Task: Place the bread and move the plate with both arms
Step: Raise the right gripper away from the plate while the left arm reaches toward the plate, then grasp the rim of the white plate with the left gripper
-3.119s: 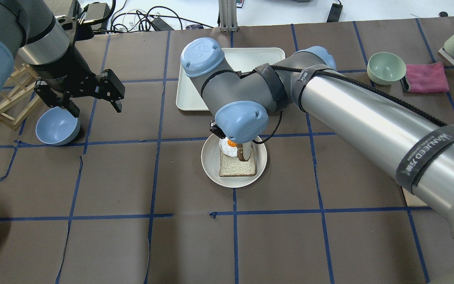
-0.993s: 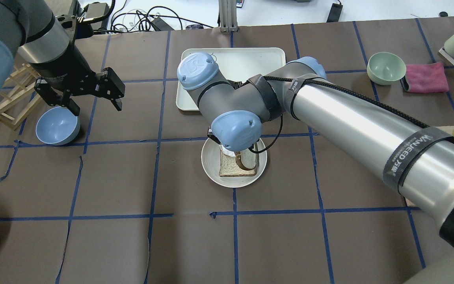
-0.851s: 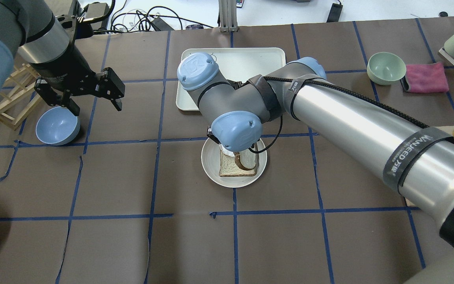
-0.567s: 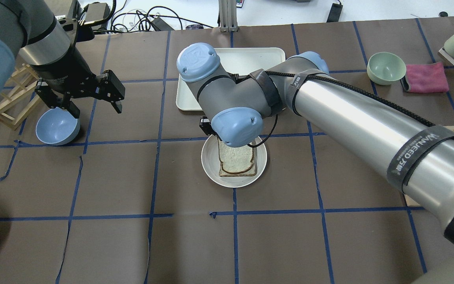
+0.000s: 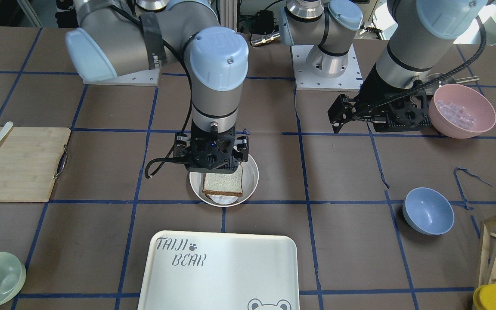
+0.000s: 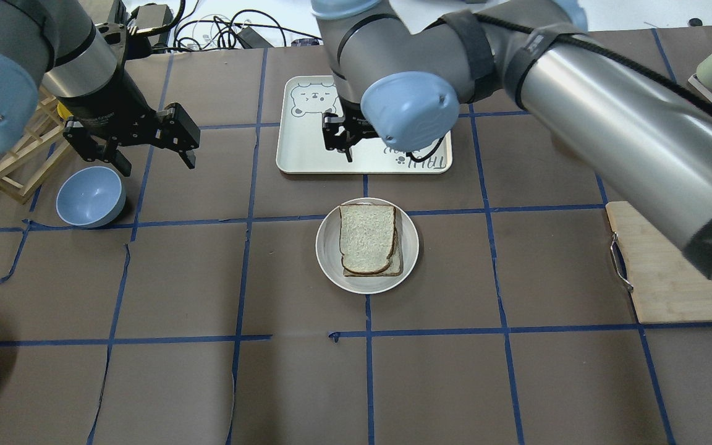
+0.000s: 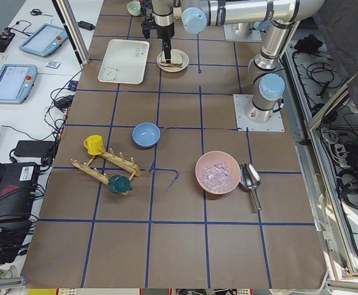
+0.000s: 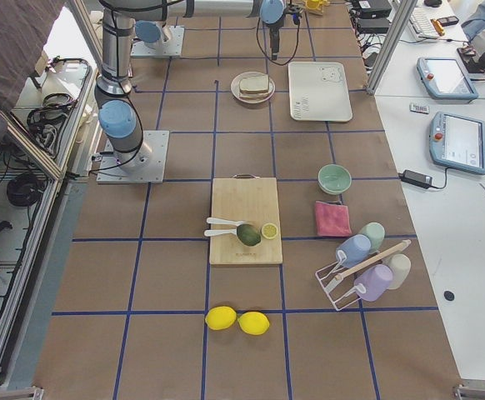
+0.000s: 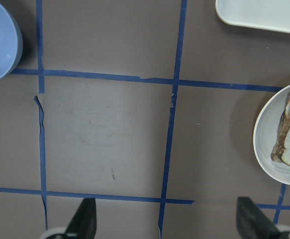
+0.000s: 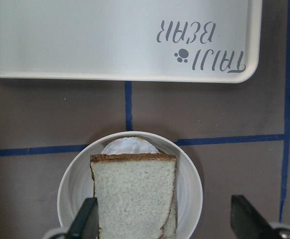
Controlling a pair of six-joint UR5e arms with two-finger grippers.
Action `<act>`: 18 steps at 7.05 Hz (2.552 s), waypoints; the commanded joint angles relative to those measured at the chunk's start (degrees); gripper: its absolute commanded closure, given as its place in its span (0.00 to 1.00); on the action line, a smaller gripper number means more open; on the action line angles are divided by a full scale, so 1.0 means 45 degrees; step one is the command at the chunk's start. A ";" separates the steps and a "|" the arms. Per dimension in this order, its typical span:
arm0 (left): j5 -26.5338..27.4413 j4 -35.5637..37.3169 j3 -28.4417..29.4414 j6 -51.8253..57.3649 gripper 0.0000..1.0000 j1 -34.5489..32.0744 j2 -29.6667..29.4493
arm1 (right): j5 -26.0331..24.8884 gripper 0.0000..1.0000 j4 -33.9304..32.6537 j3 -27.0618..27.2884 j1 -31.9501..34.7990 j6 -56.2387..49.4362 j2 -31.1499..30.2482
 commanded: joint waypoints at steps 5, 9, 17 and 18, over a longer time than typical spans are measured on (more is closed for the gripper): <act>-0.1107 0.4708 -0.2691 -0.1354 0.00 -0.1007 -0.1044 | 0.1026 0.00 0.2213 0.0642 -0.3453 -0.5816 -0.3102; -0.1968 0.6878 -0.3698 -0.1888 0.17 -0.2243 -0.2781 | 0.0948 0.00 0.1900 0.1293 -0.3923 -0.5778 -0.3748; -0.2027 0.8461 -0.4401 -0.2551 0.28 -0.3299 -0.4171 | 0.0968 0.00 0.1513 0.1313 -0.4197 -0.5758 -0.3788; -0.2047 0.8461 -0.4382 -0.2572 0.40 -0.3318 -0.4307 | 0.0967 0.00 0.1510 0.1313 -0.4197 -0.5796 -0.3807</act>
